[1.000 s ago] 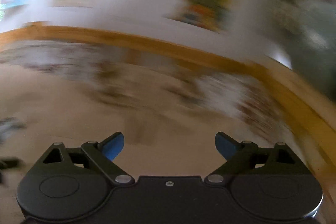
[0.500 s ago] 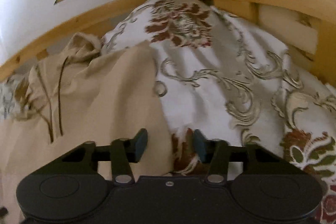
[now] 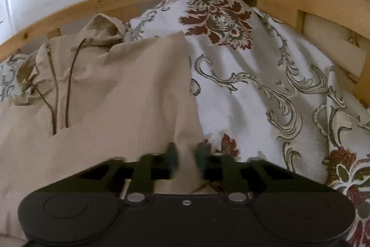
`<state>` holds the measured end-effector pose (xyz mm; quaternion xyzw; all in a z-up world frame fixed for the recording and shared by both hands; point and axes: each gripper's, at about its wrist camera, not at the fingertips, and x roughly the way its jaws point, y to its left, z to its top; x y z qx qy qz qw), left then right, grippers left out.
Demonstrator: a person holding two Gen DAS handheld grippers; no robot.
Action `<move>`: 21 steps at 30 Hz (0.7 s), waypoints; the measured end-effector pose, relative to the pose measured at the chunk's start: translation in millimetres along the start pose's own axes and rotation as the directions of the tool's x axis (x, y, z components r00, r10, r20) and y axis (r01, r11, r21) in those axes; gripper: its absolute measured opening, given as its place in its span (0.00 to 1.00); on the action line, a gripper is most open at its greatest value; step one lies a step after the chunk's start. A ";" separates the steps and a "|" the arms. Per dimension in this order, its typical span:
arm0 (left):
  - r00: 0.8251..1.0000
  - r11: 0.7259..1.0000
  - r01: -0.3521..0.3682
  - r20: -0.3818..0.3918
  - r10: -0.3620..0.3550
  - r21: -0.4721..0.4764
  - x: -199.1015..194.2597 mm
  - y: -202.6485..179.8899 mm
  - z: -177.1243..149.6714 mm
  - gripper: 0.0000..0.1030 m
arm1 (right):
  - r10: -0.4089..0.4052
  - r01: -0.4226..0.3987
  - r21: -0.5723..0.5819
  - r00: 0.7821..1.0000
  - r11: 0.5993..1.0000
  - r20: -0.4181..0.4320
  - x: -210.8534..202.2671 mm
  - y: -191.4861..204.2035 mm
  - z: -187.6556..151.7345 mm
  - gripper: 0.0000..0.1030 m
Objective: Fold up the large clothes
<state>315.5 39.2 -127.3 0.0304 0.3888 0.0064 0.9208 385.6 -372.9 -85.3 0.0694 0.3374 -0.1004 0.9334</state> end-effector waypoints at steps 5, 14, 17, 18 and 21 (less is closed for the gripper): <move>1.000 1.000 -0.009 0.001 0.009 0.018 1.4 -3.2 -1.0 0.99 | -0.107 0.111 -0.101 0.994 0.989 0.035 -2.9 16.5 1.2 0.03; 0.997 0.996 -0.027 0.076 0.033 -0.081 -59.1 24.0 15.5 0.99 | -0.120 0.151 -0.213 0.981 0.965 0.154 -23.7 40.4 -3.4 0.59; 0.984 0.985 -0.101 0.134 0.120 -0.137 -103.2 54.2 25.7 0.99 | -0.062 0.099 -0.223 0.984 0.970 0.169 -41.9 56.7 -1.7 0.72; 0.980 0.977 -0.128 0.131 0.151 -0.169 -115.8 66.6 29.4 0.99 | -0.032 0.071 -0.223 0.984 0.972 0.173 -50.5 63.0 -1.5 0.79; 0.972 0.943 -0.154 0.127 0.199 -0.296 -148.2 116.4 31.2 0.99 | 0.048 -0.004 -0.221 0.980 0.975 0.192 -75.1 84.0 -1.6 0.93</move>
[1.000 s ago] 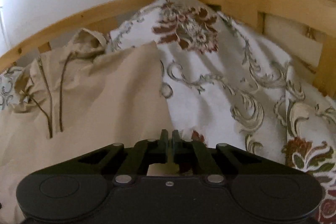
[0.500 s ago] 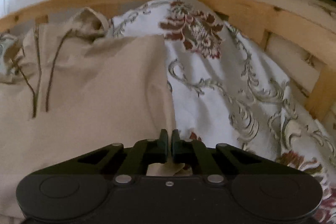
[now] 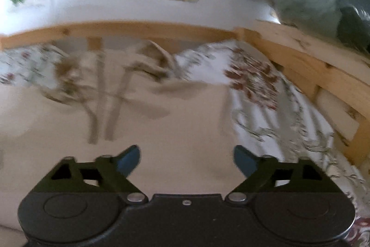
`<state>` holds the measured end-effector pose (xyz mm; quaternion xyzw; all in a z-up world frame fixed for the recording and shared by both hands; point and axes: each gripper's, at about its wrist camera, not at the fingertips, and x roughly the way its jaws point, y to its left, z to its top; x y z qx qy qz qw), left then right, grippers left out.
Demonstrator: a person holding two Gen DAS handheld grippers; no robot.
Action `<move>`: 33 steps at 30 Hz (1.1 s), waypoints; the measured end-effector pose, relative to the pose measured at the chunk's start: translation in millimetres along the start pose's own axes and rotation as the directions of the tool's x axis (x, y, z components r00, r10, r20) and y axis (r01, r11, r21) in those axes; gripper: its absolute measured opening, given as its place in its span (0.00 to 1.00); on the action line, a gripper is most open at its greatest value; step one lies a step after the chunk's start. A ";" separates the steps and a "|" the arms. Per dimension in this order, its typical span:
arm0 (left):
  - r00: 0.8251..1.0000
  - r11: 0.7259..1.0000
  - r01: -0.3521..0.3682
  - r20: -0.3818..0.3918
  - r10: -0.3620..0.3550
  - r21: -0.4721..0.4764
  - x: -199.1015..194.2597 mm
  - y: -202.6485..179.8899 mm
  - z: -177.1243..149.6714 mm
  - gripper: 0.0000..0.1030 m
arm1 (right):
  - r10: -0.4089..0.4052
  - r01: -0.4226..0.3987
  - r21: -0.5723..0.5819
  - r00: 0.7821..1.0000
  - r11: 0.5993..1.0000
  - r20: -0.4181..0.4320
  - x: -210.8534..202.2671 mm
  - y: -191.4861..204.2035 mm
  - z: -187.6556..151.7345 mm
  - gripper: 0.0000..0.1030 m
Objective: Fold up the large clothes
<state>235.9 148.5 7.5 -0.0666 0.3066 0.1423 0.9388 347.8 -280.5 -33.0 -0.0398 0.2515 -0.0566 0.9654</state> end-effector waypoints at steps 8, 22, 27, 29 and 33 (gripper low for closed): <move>0.973 0.944 -0.229 -0.070 0.218 -0.236 17.4 118.7 16.1 0.99 | 0.074 -0.067 -0.080 0.993 0.995 0.091 -109.1 58.7 15.1 0.99; 0.974 0.759 -0.199 -0.035 0.226 -0.620 52.9 175.2 -6.3 0.99 | 0.020 -0.051 -0.151 0.980 0.987 -0.200 -70.3 85.9 -37.0 0.99; 0.965 0.741 -0.231 -0.050 0.259 -0.631 64.2 175.3 -4.3 0.98 | 0.072 -0.099 -0.122 0.975 0.988 -0.211 -70.8 91.9 -35.9 0.99; 0.954 0.722 -0.265 -0.064 0.294 -0.639 64.1 174.3 -4.0 0.90 | 0.067 -0.098 -0.157 0.979 0.983 -0.194 -71.0 96.3 -35.0 0.99; 0.937 0.704 -0.305 -0.069 0.343 -0.641 68.0 174.5 -2.5 0.47 | 0.070 -0.106 -0.161 0.974 0.981 -0.217 -67.9 98.5 -35.3 0.99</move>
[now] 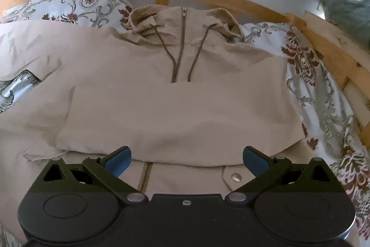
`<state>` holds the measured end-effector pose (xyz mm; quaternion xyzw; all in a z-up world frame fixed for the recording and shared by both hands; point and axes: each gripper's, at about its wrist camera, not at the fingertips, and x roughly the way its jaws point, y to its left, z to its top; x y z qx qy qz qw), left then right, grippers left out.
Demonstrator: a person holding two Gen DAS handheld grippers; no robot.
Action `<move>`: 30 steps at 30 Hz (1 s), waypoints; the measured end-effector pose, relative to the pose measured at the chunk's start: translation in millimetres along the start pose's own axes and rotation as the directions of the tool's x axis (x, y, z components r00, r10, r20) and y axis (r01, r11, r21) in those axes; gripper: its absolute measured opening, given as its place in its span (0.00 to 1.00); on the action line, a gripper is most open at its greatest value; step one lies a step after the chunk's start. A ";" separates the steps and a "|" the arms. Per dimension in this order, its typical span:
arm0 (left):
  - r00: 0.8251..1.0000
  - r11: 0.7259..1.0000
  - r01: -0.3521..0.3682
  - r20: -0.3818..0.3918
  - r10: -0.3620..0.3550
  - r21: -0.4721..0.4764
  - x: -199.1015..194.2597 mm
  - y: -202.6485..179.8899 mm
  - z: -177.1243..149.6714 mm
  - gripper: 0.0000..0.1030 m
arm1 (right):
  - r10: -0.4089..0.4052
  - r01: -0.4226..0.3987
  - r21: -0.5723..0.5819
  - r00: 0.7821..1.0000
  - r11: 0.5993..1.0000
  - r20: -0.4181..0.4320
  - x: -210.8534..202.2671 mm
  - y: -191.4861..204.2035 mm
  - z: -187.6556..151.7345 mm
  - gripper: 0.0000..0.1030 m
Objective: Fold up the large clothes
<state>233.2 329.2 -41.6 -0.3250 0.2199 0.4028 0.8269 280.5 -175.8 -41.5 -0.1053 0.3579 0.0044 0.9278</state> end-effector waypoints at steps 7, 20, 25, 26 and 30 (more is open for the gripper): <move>0.997 0.999 0.047 0.057 -0.047 0.002 -12.7 1.4 -3.4 0.04 | 0.004 -0.004 0.030 1.000 1.000 -0.016 1.3 -6.0 -4.3 0.99; 0.892 0.901 0.278 0.259 -0.371 0.333 -86.9 -55.8 -13.8 0.01 | 0.017 -0.016 0.052 1.000 0.999 -0.008 -0.8 -9.8 -3.0 0.99; 0.750 0.730 0.438 0.235 -0.618 0.524 -133.9 -126.7 -12.4 0.00 | -0.022 0.021 0.060 0.999 0.998 0.029 -1.7 -19.0 1.2 0.99; 0.710 0.676 0.477 0.208 -0.673 0.561 -148.0 -142.2 -16.3 0.00 | -0.044 0.042 0.058 0.998 0.997 0.045 -1.5 -23.0 2.4 0.99; 0.590 0.481 0.583 0.067 -0.805 0.655 -197.0 -195.2 -53.9 0.00 | -0.136 0.128 0.090 0.987 0.988 0.085 -2.9 -48.9 4.5 0.99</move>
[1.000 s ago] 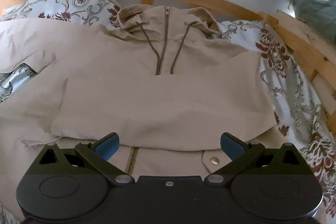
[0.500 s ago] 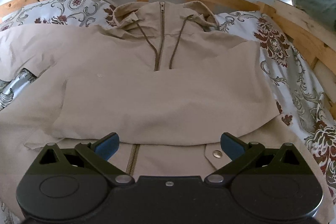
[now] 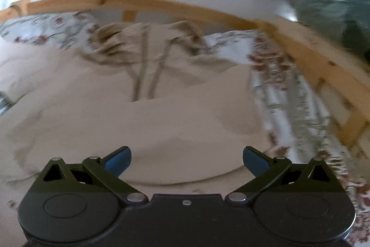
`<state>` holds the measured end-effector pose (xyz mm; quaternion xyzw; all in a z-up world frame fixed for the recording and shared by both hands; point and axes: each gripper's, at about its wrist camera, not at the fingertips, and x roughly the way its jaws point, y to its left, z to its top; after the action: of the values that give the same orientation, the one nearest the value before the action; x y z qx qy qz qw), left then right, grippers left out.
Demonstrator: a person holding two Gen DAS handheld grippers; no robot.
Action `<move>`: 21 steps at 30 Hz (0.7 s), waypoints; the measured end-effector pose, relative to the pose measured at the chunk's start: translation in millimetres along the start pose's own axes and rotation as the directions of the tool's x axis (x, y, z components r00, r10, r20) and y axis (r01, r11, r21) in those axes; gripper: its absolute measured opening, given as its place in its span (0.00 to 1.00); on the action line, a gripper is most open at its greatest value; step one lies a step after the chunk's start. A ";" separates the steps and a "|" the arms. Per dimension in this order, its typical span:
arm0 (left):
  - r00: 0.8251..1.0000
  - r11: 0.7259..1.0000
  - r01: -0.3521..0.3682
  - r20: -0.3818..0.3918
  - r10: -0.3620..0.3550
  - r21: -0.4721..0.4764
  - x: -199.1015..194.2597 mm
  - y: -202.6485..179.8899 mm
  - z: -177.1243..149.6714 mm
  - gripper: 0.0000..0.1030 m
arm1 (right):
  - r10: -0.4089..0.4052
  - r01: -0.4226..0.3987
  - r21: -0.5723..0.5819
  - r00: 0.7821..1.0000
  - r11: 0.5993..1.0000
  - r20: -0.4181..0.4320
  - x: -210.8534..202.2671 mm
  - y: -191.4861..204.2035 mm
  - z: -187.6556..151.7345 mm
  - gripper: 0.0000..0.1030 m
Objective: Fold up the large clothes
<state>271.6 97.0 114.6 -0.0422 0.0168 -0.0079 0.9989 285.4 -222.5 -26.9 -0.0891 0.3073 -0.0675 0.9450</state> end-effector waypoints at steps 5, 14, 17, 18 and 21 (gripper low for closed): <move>0.971 0.976 0.217 -0.095 -0.218 -0.014 12.8 -101.8 -44.5 0.00 | -0.072 0.068 0.172 0.997 0.983 0.013 -4.8 -52.2 -4.4 0.99; 0.814 0.956 0.291 -0.514 -0.270 -0.041 49.1 -210.5 -180.1 0.03 | -0.222 0.206 0.425 0.975 0.881 -0.013 9.9 -143.2 -28.5 0.99; 0.756 0.952 0.306 -0.600 -0.261 -0.029 44.6 -211.0 -195.8 0.27 | -0.226 0.217 0.510 0.973 0.833 -0.045 14.7 -167.8 -38.7 0.99; 0.749 0.949 0.313 -0.605 -0.271 -0.037 39.6 -205.7 -196.9 0.52 | -0.223 0.214 0.533 0.974 0.819 -0.048 15.1 -173.1 -40.7 0.99; 0.744 0.943 0.319 -0.593 -0.308 -0.091 25.8 -187.7 -184.7 0.88 | -0.199 0.180 0.566 0.980 0.804 -0.028 12.6 -175.8 -43.2 0.99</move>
<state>288.4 -106.0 -54.3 -0.0314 0.3244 -0.1886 0.9264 257.0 -401.7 -31.6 0.1638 0.2475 -0.2481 0.9222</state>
